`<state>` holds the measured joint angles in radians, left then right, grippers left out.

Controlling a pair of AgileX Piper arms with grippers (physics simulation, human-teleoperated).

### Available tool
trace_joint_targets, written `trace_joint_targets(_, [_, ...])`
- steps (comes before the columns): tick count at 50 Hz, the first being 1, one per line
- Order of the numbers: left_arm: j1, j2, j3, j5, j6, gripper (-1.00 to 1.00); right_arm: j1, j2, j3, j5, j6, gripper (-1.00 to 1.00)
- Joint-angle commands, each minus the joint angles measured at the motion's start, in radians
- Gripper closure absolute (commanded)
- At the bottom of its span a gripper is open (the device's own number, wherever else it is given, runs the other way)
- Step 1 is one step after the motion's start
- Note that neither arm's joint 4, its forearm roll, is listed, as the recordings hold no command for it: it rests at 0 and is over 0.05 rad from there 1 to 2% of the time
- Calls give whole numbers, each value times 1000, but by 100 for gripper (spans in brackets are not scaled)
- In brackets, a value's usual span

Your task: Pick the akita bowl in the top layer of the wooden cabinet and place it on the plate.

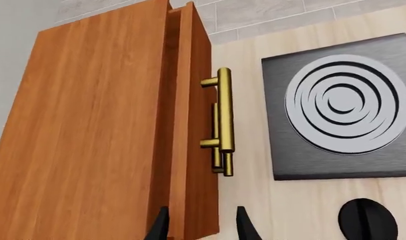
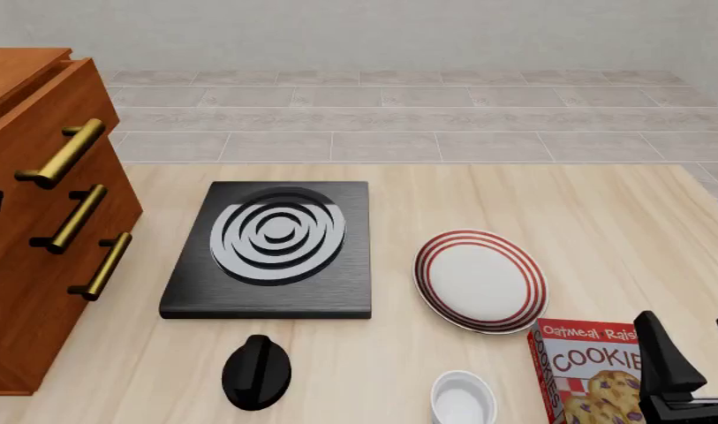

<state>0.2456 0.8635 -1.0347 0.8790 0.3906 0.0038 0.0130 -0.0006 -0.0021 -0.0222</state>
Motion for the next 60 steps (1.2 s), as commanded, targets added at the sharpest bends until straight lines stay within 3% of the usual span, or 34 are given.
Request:
trace_joint_targets(1, [15,-11,46,-19,2,-100,0,4,0,-5,0,-100])
trace_joint_targets(39, [38,-19,63,-33,33,-100,-3,2,0,-2,2,-100])
trace_joint_targets(49, [16,-21,102,-44,-5,-100,-5,1,0,-1,2,-100])
trace_joint_targets(54, [-15,-14,106,-34,-75,-100,-6,0,0,-1,1,-100])
trace_joint_targets(60, [-25,-16,118,-39,-93,-100,-7,2,0,-2,2,-100])
